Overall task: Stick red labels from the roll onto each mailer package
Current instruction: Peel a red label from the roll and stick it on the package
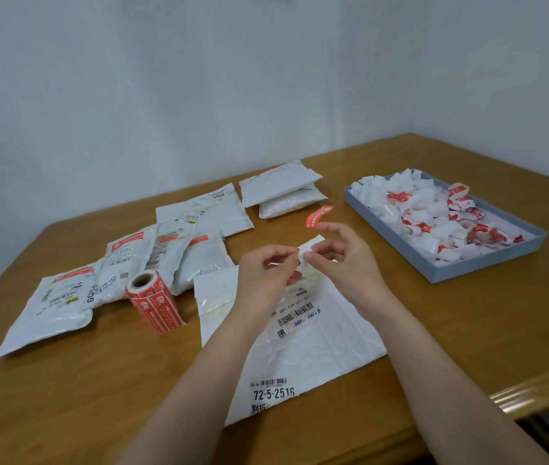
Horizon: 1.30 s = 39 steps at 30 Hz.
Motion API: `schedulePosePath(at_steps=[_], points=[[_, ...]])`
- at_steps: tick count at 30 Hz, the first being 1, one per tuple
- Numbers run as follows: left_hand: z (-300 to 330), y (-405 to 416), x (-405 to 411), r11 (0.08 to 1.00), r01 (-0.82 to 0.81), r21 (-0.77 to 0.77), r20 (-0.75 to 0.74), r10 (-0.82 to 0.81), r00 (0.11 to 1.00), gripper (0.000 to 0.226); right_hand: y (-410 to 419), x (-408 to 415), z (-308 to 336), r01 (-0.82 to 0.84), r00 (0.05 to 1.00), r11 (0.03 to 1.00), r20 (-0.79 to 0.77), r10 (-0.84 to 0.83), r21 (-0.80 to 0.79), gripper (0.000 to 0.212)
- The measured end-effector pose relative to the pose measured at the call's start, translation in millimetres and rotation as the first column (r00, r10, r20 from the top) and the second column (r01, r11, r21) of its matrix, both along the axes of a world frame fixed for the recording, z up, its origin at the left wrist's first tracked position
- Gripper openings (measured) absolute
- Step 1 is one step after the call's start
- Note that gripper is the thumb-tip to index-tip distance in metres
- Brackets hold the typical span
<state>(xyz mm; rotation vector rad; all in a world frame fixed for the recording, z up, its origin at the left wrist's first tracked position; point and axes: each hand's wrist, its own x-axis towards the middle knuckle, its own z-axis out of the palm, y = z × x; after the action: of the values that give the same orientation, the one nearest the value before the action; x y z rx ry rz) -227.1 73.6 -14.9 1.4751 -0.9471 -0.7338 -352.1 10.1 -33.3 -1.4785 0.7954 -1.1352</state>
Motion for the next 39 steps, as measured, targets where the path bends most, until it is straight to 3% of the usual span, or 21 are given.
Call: schedulePosePath(at_steps=[5,11,18,22,25,27,32,34,39], points=[[0,-5,-8,1.000,0.022,0.003,-0.027,-0.022,0.999,0.018,-10,-21,3,0.279,0.955,0.957,-0.084,-0.285,-0.077,0.039],[1,-9,-21,0.998,0.062,0.019,-0.025,-0.061,0.998,0.019,-30,-67,11,0.544,0.759,0.805,-0.269,-0.593,-0.236,0.048],[1,-11,-27,0.997,0.078,0.023,-0.038,-0.077,0.996,0.019,-53,-98,12,0.691,0.639,0.691,-0.267,-0.721,-0.213,0.055],[0,-8,-20,0.998,0.056,0.029,-0.028,-0.056,0.998,0.020,-47,-91,12,0.654,0.629,0.694,-0.294,-0.719,-0.300,0.053],[-1,-5,-14,0.999,0.037,0.033,-0.032,-0.036,0.999,0.019,-36,-73,13,0.569,0.669,0.730,-0.304,-0.678,-0.378,0.044],[-1,-3,-9,0.999,0.022,0.030,-0.042,-0.020,0.999,0.018,-29,-59,15,0.483,0.746,0.790,-0.295,-0.597,-0.378,0.035],[4,0,3,1.000,-0.019,0.012,-0.186,0.021,0.982,0.013,-16,-19,20,0.115,0.971,0.987,-0.196,-0.135,-0.109,0.013],[5,1,10,0.999,-0.035,0.007,-0.229,0.036,0.973,0.013,-13,-5,22,-0.037,0.993,0.999,-0.110,0.037,0.007,0.018],[4,7,29,0.997,-0.069,-0.044,-0.396,0.046,0.917,0.019,-14,21,35,-0.266,0.961,0.960,-0.056,0.271,0.085,0.032]])
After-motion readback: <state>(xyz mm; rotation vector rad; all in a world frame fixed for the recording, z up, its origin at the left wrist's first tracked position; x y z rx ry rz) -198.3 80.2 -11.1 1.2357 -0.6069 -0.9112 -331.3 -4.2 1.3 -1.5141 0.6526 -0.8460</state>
